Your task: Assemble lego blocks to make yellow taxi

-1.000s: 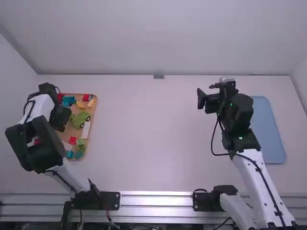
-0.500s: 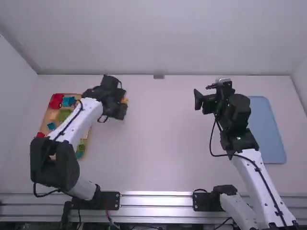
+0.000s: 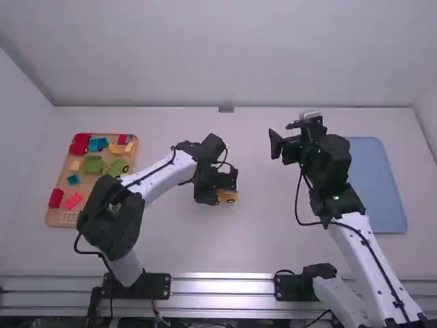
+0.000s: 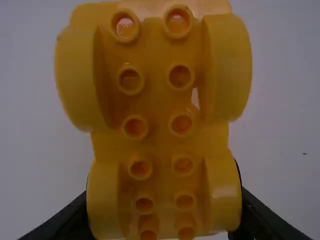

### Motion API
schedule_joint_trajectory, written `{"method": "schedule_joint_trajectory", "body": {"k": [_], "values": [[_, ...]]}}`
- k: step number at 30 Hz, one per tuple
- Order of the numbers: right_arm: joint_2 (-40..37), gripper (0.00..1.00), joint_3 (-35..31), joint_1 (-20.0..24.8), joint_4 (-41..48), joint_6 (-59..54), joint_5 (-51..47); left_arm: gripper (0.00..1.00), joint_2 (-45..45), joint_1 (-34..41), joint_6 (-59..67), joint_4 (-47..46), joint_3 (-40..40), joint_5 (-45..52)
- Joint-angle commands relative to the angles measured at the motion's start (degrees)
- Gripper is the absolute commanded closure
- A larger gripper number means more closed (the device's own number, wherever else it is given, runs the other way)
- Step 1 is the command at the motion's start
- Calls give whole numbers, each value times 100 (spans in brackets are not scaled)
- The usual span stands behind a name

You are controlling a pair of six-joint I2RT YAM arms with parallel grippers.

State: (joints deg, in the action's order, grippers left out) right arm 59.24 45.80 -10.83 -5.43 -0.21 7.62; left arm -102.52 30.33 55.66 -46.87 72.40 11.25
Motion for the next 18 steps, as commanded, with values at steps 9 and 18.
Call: {"method": "schedule_joint_trajectory", "body": {"k": [9, 18], "values": [[35, 1, 223, -11, 28, -2, 4, 41, -844, -33, 527, 299, -50, 136], [35, 1, 223, 2, 31, -2, 2, 31, -918, -33, 520, 927, -498, 138]]}}
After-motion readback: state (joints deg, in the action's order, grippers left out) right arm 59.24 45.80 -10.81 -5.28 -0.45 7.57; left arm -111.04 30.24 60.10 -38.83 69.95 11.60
